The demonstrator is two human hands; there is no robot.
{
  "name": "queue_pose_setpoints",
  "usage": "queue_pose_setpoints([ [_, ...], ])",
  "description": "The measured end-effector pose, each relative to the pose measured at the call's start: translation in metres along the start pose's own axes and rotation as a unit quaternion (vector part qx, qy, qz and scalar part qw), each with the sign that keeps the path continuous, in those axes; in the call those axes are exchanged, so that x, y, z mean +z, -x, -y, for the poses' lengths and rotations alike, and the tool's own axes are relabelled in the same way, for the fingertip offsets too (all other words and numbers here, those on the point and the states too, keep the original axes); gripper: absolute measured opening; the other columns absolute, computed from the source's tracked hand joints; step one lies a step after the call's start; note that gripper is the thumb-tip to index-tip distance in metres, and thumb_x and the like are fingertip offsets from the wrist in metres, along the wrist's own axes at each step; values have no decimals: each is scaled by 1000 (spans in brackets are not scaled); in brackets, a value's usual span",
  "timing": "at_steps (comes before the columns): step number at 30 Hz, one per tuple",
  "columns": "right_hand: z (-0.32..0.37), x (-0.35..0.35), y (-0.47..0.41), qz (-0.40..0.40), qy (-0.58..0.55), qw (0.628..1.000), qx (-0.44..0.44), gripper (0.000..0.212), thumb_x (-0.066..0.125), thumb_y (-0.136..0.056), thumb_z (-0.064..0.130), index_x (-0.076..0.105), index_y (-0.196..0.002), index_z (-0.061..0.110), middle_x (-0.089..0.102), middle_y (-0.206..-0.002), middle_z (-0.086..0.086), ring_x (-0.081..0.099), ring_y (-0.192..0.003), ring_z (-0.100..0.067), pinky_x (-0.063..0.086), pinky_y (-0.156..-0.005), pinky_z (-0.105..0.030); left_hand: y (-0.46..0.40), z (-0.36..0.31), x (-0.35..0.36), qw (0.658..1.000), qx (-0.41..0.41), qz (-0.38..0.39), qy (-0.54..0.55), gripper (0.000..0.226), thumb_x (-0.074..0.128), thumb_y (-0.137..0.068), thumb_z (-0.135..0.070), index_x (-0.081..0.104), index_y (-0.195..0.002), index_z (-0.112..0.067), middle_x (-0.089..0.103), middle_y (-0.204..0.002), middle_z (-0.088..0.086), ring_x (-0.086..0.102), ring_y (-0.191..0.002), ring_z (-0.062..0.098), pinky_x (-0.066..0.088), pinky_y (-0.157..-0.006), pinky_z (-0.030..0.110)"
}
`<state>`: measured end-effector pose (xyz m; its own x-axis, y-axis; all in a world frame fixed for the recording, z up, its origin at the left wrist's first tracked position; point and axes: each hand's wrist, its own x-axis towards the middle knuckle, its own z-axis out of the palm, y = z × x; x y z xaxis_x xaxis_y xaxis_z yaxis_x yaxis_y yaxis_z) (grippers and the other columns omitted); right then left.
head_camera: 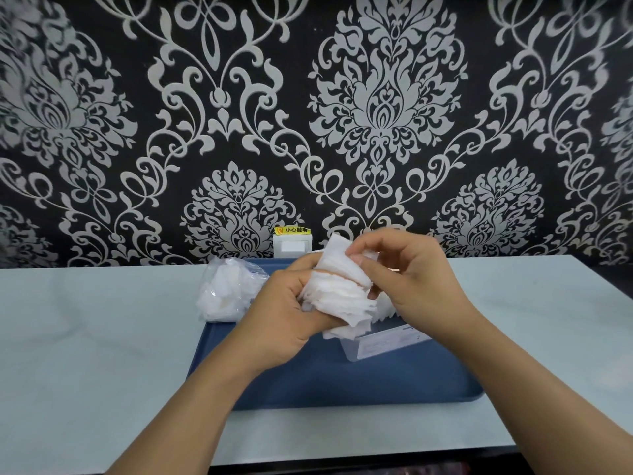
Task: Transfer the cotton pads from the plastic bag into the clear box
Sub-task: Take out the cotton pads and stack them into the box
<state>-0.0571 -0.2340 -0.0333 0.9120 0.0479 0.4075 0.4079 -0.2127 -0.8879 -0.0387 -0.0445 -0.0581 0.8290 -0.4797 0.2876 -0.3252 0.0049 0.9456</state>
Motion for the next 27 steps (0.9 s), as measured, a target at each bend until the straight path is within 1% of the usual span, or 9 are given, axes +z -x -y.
queue_pose_setpoints([
  [2,1,-2,2,44,-16,999,20,19,60,-97,7,78,-90,7,73,-86,-15,61,-73,-17,52,-65,-27,0,-2,0,1000,-2,-8,17,37,82,-73,8,77,-104,-12,65,-126,4,69,-109,14,53,-89,23],
  [5,1,-3,4,96,-1,994,52,17,66,-96,18,77,-91,6,72,-82,-17,60,-73,-14,48,-68,-24,2,-4,0,1000,-4,-11,23,38,79,-74,13,74,-107,-4,65,-127,8,69,-109,15,54,-87,22],
  [9,-5,-6,0,93,-23,991,94,23,66,-95,16,75,-89,-4,70,-73,-12,60,-65,-12,49,-66,-20,3,-5,-1,998,-28,31,40,40,78,-73,17,73,-108,0,68,-123,0,69,-108,14,55,-83,24],
  [12,-6,-10,-2,115,22,992,55,25,62,-99,21,73,-83,4,68,-77,-19,56,-69,-18,49,-68,-33,7,-12,-5,981,-89,42,164,45,76,-71,14,76,-109,-10,75,-111,5,71,-103,16,58,-76,27],
  [14,-8,-9,0,132,55,989,35,29,59,-99,29,68,-79,10,60,-75,-24,50,-66,-20,44,-63,-37,9,-16,-10,957,-141,26,252,45,83,-64,14,82,-98,-16,78,-103,6,75,-97,17,62,-71,30],
  [17,-12,-8,1,137,60,988,37,27,54,-98,36,66,-79,21,58,-70,-20,49,-64,-20,42,-61,-37,9,-20,-15,932,-168,32,321,47,87,-60,-3,79,-106,-7,74,-117,17,73,-106,28,63,-78,45],
  [20,-12,-7,2,134,48,989,35,25,55,-98,34,66,-77,25,55,-68,-9,46,-61,-20,38,-58,-37,7,-21,-12,928,-189,2,321,30,72,-74,1,80,-102,-6,74,-115,19,75,-101,30,64,-72,41],
  [24,-12,-9,3,139,59,988,27,32,56,-101,27,64,-70,31,52,-65,5,43,-59,-14,35,-56,-34,6,-23,-10,936,-194,-28,291,30,67,-75,0,77,-102,-6,76,-110,17,76,-97,28,64,-66,35],
  [27,-12,-13,2,132,48,990,24,29,56,-100,26,66,-74,22,52,-64,-3,41,-61,-18,34,-58,-34,5,-23,-10,937,-191,-41,290,26,67,-75,-1,80,-96,-8,77,-108,15,76,-93,26,64,-65,32],
])
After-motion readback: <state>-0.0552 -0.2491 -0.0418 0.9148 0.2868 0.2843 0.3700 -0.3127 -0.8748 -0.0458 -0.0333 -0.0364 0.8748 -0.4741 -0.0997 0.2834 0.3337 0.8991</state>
